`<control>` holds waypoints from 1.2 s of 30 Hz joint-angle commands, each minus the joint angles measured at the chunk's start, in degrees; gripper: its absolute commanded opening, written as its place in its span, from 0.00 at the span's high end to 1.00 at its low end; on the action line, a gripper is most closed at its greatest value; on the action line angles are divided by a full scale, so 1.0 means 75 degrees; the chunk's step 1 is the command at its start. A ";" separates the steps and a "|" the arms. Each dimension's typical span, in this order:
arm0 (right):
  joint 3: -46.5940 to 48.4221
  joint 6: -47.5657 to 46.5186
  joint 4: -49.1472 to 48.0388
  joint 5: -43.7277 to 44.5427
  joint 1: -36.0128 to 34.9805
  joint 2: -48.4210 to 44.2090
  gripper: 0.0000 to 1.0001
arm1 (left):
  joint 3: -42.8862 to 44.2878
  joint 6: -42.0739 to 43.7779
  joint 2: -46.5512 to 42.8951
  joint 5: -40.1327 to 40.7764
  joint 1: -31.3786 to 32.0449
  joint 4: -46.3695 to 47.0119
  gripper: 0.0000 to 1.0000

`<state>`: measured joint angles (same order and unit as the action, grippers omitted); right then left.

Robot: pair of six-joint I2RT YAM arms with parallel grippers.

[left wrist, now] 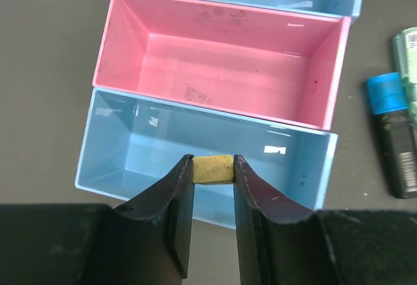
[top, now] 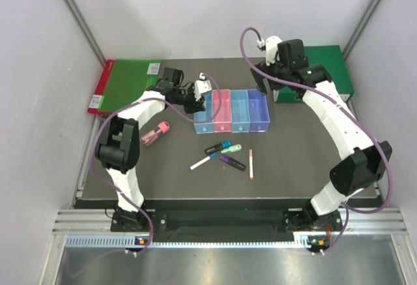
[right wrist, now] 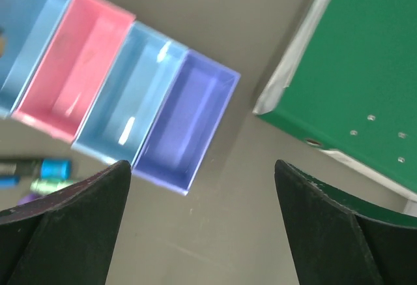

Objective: Sort the stationery into containers
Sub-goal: Move the storage box to the center of the board, then place the stationery in the storage box, then pick up the pen from the center of the board.

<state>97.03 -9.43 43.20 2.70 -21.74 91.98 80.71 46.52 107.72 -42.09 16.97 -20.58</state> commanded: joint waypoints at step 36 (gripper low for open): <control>-0.3926 -0.1134 0.0651 -0.2434 -0.0875 -0.1848 0.18 | -0.4374 0.2867 -0.4825 0.1719 0.2249 -0.2646 0.38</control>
<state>67.77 -21.63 52.97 -13.74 -27.09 76.27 49.19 63.00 71.96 -34.28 33.58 -38.39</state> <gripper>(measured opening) 0.844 0.628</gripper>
